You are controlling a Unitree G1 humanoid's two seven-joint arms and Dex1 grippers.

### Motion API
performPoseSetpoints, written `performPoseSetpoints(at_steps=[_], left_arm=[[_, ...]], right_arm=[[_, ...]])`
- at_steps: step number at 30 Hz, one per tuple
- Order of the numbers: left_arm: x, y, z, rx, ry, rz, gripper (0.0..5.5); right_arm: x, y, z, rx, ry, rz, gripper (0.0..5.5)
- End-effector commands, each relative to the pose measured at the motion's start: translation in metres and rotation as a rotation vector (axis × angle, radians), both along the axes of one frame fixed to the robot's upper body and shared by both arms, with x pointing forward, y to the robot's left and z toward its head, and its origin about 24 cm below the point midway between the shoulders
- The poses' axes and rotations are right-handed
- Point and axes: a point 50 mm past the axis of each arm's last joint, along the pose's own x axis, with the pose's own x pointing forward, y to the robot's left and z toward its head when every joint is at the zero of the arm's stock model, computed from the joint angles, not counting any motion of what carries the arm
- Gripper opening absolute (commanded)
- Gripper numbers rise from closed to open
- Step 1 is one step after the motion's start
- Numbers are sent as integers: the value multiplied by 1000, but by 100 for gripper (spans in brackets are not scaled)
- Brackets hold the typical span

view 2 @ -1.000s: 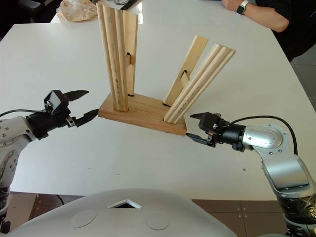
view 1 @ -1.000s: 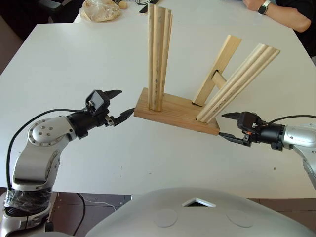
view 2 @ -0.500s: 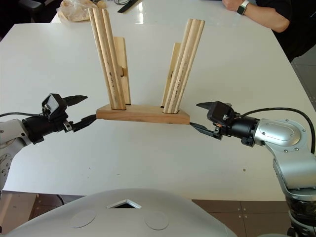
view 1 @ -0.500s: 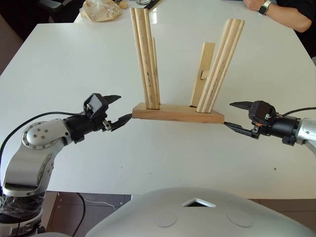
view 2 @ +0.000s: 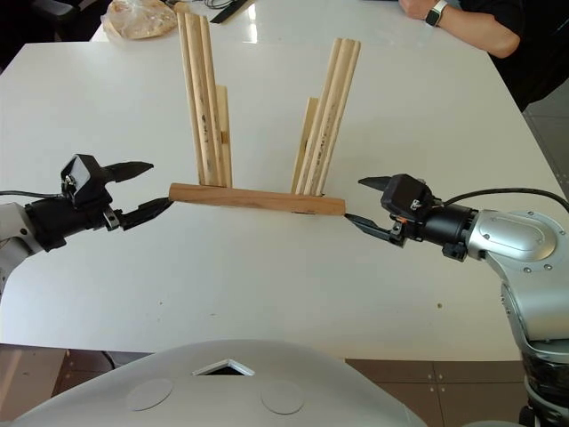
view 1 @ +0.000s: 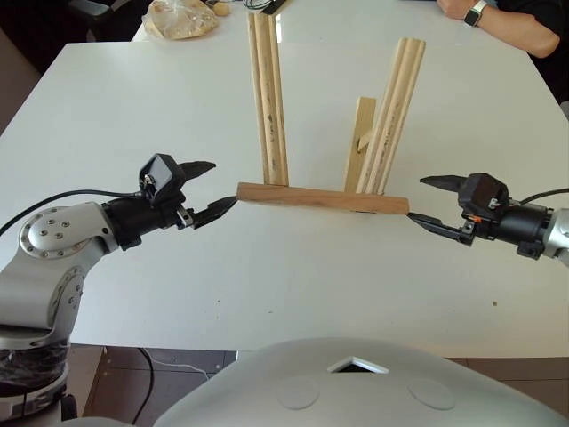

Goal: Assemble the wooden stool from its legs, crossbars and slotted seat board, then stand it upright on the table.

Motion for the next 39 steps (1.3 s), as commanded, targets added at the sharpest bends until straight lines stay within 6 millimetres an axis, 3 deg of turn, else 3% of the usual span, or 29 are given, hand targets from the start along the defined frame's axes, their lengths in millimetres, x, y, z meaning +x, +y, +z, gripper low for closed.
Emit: performPoseSetpoints(at_steps=[1,7,13,22,33,39], left_arm=[[-19,-25,1,-79,46,-222,376],[-20,-23,6,-99,50,-223,376],[-19,-15,10,-97,58,-223,376],[-19,-4,-10,-91,134,-186,376],[-4,26,-23,-82,175,-92,376],[-5,47,-43,-73,253,-46,376]], right_arm=[[-9,20,8,88,10,156,320],[-12,20,12,80,33,191,320],[-32,23,6,67,171,295,320],[-4,10,-3,124,149,203,320],[6,-16,-17,362,314,115,320],[11,-40,-44,288,396,60,320]])
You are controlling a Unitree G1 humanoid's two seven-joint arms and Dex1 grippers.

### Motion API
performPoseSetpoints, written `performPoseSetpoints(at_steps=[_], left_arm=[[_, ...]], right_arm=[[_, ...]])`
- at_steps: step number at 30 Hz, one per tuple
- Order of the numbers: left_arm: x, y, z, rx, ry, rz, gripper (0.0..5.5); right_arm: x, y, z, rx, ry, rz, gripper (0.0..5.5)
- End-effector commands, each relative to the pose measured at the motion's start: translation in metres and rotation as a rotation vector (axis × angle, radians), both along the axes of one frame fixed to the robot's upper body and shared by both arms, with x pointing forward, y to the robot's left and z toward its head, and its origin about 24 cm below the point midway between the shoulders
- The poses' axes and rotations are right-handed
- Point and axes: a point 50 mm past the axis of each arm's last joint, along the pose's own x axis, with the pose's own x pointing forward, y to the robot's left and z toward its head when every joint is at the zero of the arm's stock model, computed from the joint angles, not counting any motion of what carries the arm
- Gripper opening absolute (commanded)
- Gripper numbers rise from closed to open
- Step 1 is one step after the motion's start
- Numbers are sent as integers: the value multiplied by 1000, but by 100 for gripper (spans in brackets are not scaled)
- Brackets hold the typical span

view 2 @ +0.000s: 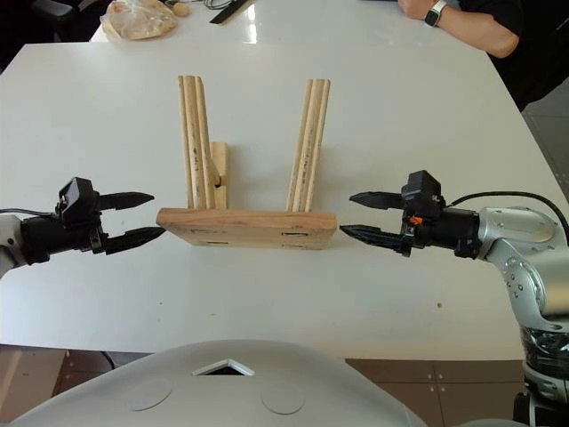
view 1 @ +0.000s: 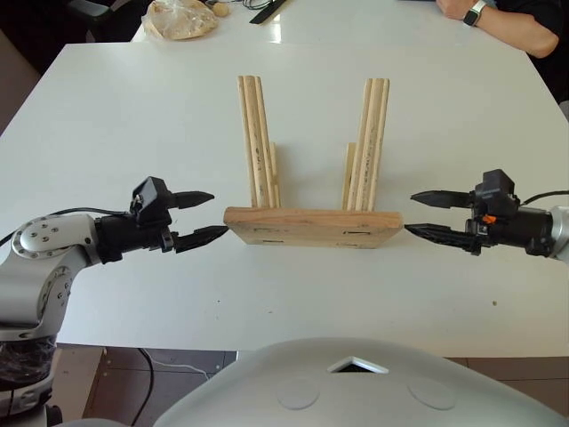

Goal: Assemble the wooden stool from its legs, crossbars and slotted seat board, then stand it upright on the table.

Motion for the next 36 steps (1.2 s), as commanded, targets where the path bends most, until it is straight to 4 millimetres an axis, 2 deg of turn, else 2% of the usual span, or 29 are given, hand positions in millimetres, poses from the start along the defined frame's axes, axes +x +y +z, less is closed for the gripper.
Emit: performPoseSetpoints(at_steps=[1,5,9,17,27,36], left_arm=[[-1,12,-18,42,51,33,376],[-11,9,-44,87,116,-31,376],[-23,-3,-63,57,163,-101,376],[-3,-17,-61,-33,88,-68,376],[10,-38,-76,-89,72,-93,376],[10,-32,-101,-10,90,-117,243]], right_arm=[[0,-7,-20,-34,65,26,320],[-11,1,-42,-52,107,86,320],[-12,17,-46,1,116,151,320],[-1,31,-46,29,71,196,320],[14,47,-54,25,27,247,320],[24,49,-70,-19,25,275,320]])
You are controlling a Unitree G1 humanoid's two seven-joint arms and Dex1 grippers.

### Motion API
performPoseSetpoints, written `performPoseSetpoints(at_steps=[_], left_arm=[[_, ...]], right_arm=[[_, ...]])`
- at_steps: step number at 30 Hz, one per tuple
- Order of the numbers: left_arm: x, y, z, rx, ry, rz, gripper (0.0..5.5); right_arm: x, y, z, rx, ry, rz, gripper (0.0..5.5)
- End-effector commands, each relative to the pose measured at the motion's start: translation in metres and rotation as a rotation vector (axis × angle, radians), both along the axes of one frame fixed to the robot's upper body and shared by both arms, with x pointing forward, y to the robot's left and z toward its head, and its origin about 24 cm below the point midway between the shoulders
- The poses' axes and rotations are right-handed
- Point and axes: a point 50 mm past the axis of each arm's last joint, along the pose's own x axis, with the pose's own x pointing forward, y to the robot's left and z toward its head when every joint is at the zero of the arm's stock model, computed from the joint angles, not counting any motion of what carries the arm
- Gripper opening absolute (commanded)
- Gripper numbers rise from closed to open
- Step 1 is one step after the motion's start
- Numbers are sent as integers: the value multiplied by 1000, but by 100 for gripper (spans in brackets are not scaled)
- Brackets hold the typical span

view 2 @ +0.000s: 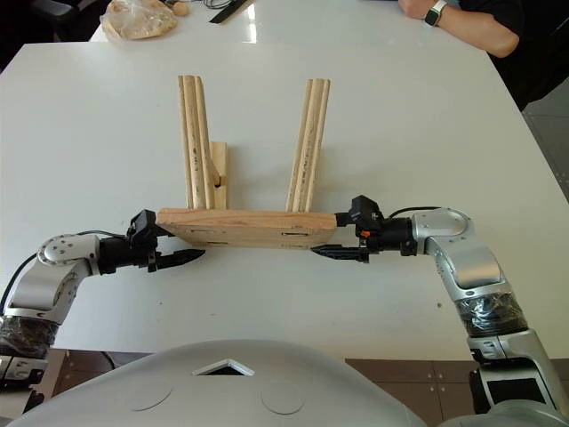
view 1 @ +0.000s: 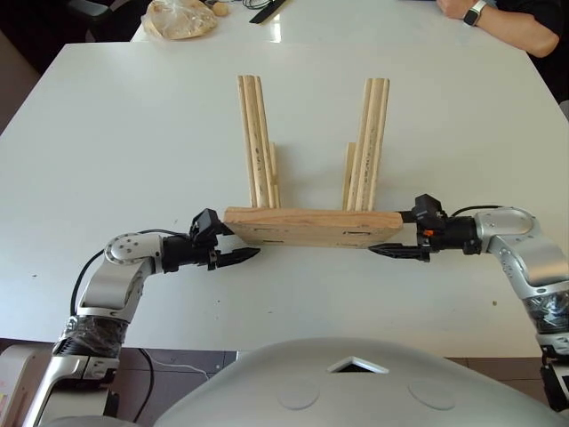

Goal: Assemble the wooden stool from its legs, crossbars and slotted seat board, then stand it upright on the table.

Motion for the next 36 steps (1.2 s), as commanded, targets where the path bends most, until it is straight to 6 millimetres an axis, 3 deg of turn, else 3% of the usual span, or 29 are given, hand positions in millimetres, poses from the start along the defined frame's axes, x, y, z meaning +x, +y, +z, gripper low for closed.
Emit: performPoseSetpoints(at_steps=[1,6,16,28,36], left_arm=[[0,1,-12,38,27,-7,230],[4,-1,-17,47,20,-25,165],[2,0,-21,74,21,-56,150],[5,3,-19,77,19,-53,149],[7,7,-17,85,19,-55,148]], right_arm=[[7,3,-3,-24,-33,31,320],[12,7,-15,-94,-89,69,320],[9,5,-32,-145,-129,105,320],[9,3,-33,-134,-130,77,145],[9,-1,-36,-140,-120,59,141]])
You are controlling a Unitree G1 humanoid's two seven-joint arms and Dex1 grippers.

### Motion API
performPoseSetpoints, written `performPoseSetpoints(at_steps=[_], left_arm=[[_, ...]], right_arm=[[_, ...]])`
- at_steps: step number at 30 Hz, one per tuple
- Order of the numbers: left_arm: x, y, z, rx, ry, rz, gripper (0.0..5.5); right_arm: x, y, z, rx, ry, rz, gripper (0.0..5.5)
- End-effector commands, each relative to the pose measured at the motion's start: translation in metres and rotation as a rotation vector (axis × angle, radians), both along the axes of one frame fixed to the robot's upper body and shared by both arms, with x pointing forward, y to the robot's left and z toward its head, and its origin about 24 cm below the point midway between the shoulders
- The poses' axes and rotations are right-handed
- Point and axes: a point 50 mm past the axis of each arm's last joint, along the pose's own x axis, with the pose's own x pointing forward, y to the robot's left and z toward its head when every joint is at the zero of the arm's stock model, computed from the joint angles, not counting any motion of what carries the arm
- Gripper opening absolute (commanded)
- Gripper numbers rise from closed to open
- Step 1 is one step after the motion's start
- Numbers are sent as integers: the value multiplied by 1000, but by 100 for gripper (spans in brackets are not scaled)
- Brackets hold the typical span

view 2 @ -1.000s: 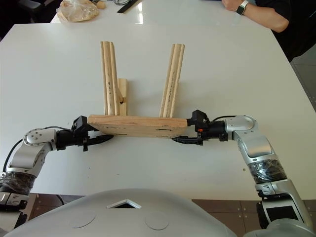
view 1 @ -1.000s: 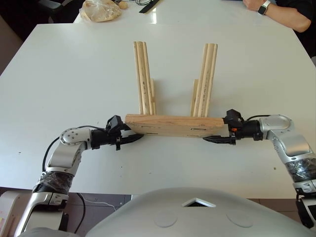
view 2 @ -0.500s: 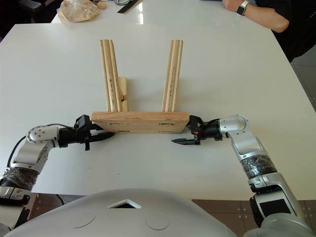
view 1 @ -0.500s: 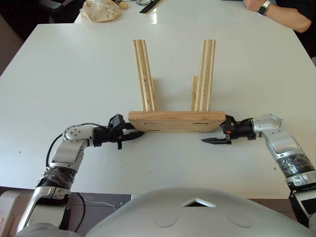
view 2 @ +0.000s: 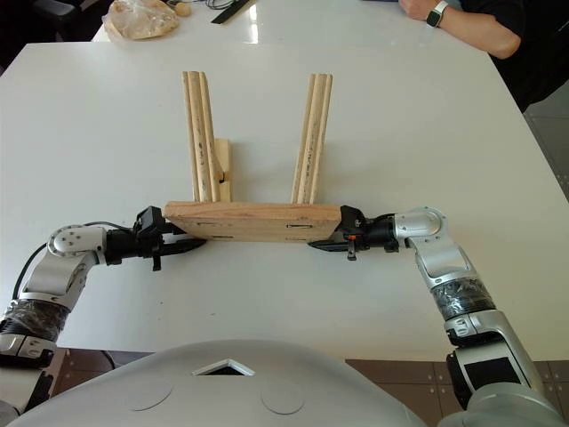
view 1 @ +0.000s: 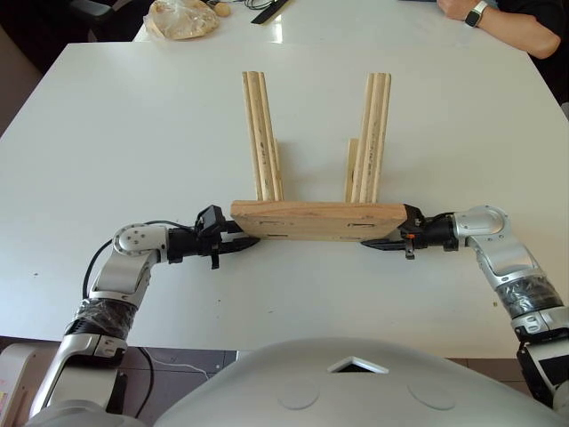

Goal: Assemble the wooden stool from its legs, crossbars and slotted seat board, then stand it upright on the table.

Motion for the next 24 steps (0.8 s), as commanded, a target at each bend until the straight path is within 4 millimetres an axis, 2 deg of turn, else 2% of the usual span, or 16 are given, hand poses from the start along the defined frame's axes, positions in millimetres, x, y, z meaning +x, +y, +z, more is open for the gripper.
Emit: performPoseSetpoints(at_steps=[1,6,10,15,19,22,24], left_arm=[[-7,8,-11,70,71,8,148],[-4,2,-2,28,68,48,148],[-11,-3,28,-55,28,69,148],[-38,-19,99,-259,4,-5,149],[-54,-29,156,-333,-26,-100,149],[-62,-33,189,-413,3,-141,149],[-64,-36,207,-474,63,-128,149]], right_arm=[[-4,-7,-9,-35,39,-33,141],[-7,-3,0,13,38,-64,140],[-12,-5,28,125,71,-203,141],[-33,4,105,350,185,-237,141],[-53,5,167,477,355,-133,141],[-55,8,211,592,443,-79,141],[-47,7,226,636,425,-80,141]])
